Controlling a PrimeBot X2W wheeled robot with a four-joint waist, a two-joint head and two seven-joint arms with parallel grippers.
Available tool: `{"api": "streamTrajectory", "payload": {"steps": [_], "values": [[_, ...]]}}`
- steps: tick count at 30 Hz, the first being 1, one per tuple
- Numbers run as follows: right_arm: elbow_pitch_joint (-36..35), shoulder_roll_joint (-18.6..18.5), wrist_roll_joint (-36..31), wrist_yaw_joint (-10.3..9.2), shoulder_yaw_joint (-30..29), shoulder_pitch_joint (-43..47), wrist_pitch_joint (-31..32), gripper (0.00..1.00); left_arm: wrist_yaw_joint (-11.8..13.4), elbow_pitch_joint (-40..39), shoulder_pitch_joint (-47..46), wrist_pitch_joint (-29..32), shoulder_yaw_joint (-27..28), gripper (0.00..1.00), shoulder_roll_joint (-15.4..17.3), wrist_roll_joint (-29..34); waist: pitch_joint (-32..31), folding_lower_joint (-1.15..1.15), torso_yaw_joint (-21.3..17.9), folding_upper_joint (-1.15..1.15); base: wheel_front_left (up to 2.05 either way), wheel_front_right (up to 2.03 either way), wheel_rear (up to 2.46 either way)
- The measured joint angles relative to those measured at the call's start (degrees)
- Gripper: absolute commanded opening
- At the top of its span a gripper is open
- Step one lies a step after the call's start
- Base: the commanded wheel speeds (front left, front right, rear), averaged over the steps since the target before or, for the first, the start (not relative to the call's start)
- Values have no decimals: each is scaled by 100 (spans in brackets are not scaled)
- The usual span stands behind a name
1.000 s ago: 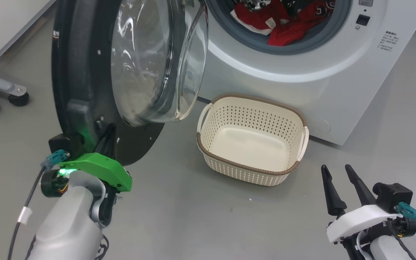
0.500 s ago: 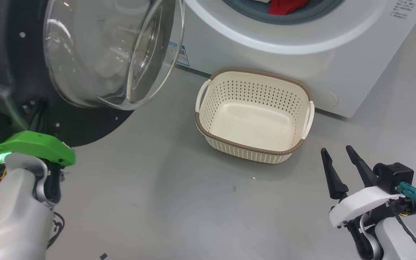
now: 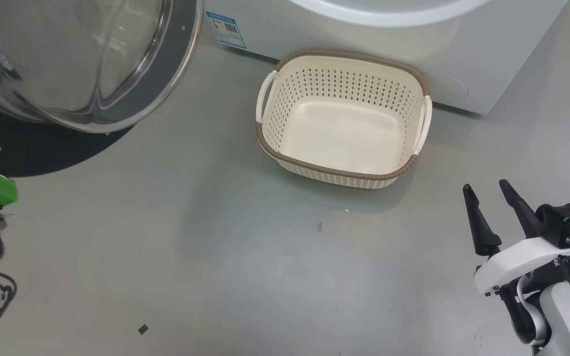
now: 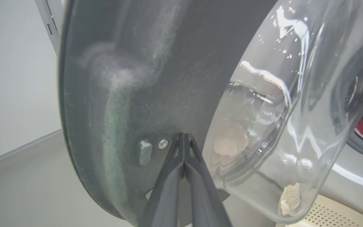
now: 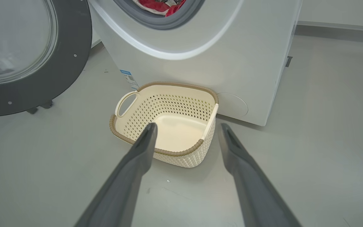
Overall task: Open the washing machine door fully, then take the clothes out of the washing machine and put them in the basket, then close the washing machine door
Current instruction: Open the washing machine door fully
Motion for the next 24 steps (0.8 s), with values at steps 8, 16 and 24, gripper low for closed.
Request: {"api": "streamTrajectory", "payload": {"steps": [8, 16, 24], "values": [[-258, -73, -8, -35, -10, -162, 104, 100, -115, 222, -213, -1, 176, 0, 426, -26, 412, 0, -117, 0, 0, 0, 0], [-369, -167, -9, -58, -131, -233, 131, 100, -205, 436, -388, -2, 244, 0, 641, -42, 729, 0, -272, 0, 0, 0, 0], [-333, -196, -8, -99, -192, -233, 92, 100, -299, 595, -468, -2, 159, 0, 481, -14, 728, 0, -328, 0, 0, 0, 0]]}}
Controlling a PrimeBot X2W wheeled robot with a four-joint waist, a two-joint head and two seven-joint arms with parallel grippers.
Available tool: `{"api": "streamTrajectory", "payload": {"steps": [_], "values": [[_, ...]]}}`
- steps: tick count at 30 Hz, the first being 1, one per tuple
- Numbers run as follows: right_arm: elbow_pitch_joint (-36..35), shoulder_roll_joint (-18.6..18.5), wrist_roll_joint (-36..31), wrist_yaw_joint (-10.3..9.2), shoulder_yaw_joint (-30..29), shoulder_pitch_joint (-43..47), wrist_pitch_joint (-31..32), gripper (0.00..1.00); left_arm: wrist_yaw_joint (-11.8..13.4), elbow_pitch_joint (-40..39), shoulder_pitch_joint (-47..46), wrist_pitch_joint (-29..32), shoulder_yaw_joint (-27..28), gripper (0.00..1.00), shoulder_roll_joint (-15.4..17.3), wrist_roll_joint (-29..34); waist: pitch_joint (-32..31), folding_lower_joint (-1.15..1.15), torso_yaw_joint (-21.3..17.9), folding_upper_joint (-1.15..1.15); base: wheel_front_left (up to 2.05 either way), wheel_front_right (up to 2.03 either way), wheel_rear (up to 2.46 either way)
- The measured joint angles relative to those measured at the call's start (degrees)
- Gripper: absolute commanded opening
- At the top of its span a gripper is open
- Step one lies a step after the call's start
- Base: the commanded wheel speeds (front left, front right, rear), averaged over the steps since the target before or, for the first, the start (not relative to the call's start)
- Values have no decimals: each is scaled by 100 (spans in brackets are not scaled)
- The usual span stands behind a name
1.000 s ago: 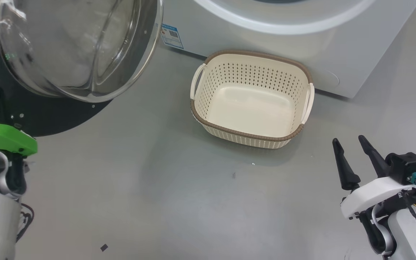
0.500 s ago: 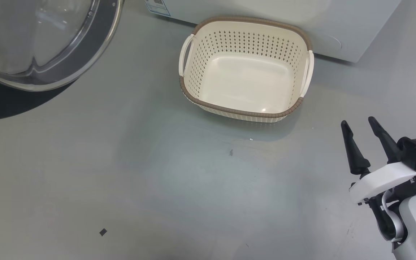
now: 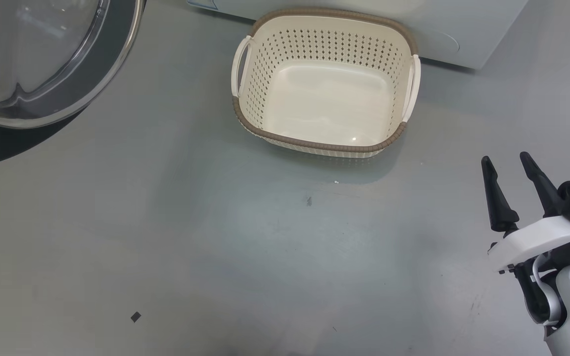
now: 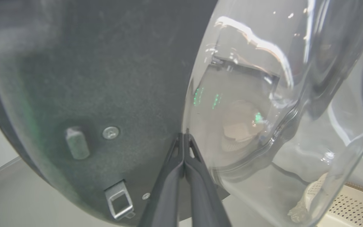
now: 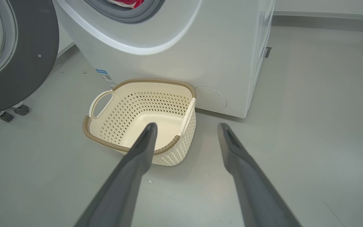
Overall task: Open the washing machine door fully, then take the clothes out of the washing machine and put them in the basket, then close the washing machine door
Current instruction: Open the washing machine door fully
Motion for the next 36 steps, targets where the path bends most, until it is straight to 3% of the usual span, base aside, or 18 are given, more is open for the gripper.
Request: {"api": "streamTrajectory", "payload": {"steps": [10, 16, 36], "values": [[177, 156, 9, 24, 77, 0, -179, 100, -136, 73, 9, 0, -243, 0, -101, 245, -336, 0, -25, 0, 0, 0, 0], [380, 279, 69, 55, 75, 1, -394, 100, -220, -33, 73, 0, -513, 0, -321, 566, -659, 0, -53, 0, 0, 0, 0], [893, 702, 331, 111, 160, 408, -679, 100, -380, -697, 1575, 0, -964, 0, -756, 959, -2189, 0, -521, 0, 0, 0, 0]]}}
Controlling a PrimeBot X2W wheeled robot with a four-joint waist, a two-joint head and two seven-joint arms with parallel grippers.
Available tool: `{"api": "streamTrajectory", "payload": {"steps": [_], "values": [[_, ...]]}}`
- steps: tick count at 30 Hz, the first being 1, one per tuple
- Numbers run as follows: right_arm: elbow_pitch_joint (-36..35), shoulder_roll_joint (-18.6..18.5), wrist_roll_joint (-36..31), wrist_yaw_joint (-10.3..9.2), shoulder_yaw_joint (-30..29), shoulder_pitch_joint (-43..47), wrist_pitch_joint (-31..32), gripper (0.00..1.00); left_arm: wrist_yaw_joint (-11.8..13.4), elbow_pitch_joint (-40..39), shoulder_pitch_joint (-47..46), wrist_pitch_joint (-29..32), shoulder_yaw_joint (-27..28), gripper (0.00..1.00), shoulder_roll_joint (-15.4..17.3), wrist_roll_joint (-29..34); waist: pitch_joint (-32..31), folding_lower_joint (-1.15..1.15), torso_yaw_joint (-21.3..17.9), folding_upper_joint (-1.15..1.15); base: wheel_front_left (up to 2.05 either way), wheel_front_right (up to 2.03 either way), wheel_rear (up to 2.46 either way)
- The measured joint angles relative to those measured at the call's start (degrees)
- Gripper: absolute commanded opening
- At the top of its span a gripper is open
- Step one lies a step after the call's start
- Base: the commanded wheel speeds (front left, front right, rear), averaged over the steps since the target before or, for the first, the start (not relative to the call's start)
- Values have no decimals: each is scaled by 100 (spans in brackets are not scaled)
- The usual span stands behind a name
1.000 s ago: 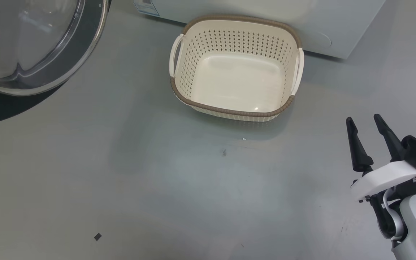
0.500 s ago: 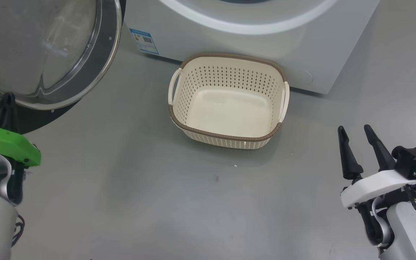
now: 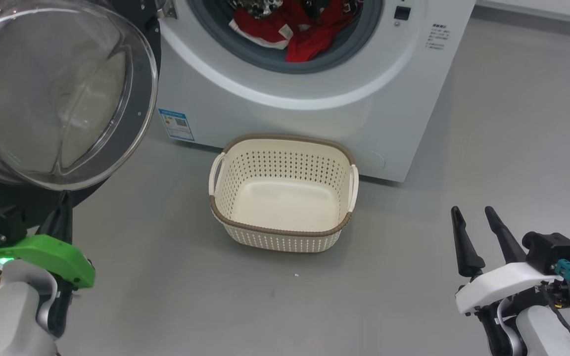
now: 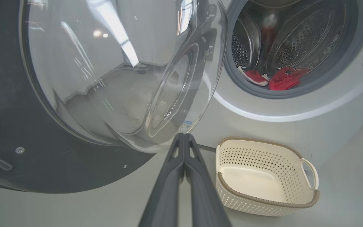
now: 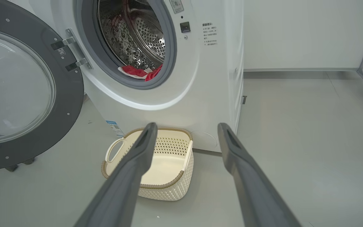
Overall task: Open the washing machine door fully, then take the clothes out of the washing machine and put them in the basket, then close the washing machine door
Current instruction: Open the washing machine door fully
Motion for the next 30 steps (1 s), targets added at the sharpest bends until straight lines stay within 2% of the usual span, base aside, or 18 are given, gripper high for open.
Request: {"api": "streamTrajectory", "payload": {"steps": [6, 13, 19, 30], "values": [[-5, 62, 32, 49, 71, 96, -43, 100, 0, -409, 492, 0, 166, 0, -37, -11, -319, 0, -325, 0, 0, 0, 0], [-64, 71, 32, 49, 80, 283, -49, 100, 8, -910, 1053, 1, 305, 0, -352, -27, -574, 0, -736, 0, 0, 0, 0], [-168, 54, 32, 40, 2, 315, -85, 100, 59, -1379, 1380, 0, 467, 0, -416, -10, -696, 0, -1032, 0, 0, 0, 0], [-290, 90, 33, -14, -125, 432, -113, 100, 58, -2029, 1772, 0, 425, 0, -572, 327, -703, 0, -1258, 0, 0, 0, 0]]}}
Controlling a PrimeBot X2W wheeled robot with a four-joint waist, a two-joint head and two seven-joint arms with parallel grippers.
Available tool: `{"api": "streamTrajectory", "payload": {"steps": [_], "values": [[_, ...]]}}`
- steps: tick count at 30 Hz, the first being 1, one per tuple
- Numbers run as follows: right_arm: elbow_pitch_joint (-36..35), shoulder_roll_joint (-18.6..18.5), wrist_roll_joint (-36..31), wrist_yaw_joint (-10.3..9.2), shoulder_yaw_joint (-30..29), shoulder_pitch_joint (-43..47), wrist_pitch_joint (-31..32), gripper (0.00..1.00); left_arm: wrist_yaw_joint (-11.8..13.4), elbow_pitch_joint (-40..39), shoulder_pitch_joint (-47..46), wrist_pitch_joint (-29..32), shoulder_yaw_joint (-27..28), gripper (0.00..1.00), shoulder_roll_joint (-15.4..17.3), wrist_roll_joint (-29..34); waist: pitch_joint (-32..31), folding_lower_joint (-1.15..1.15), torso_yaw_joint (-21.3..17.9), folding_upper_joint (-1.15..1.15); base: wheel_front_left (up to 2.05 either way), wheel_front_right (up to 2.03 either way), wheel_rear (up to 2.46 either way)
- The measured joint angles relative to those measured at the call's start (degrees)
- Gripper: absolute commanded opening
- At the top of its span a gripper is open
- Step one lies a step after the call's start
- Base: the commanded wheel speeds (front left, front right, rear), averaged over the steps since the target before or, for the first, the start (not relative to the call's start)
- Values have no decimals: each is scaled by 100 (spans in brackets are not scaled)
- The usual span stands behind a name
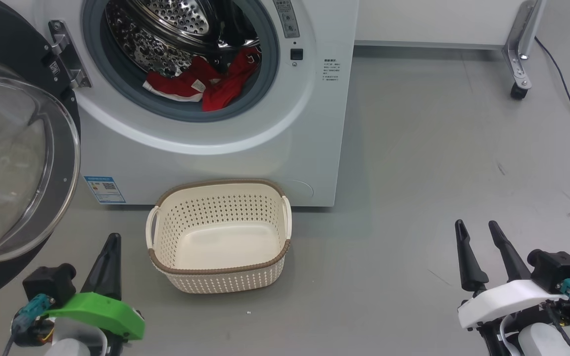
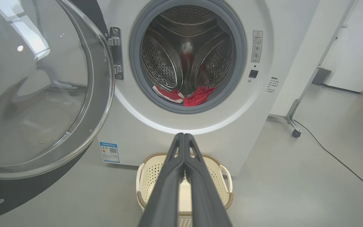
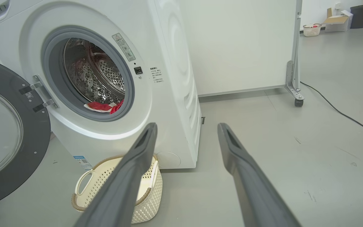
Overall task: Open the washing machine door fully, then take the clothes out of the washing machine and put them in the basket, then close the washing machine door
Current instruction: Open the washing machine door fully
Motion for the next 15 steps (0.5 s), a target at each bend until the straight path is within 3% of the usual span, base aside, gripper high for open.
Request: {"api": "streamTrajectory", "payload": {"steps": [2, 3, 4, 15], "values": [[-26, 0, 0, -4, -20, 2, -5, 100, 0, -73, 58, 0, -5, 4, -36, 18, 11, 0, -11, 0, 0, 0, 0], [-45, 0, 0, -4, -26, 2, -5, 100, 0, -105, 96, 0, -16, 46, -55, 43, 17, 0, -17, 0, 0, 0, 0], [-60, 0, 0, -5, -35, 2, -5, 100, 0, -158, 141, 0, -23, 99, -71, 80, 21, 0, -21, 0, 0, 0, 0], [-142, 2, -8, -48, -91, 2, -31, 100, -8, -465, 425, 0, 56, 100, -188, 108, 55, 0, -55, 0, 0, 0, 0]]}}
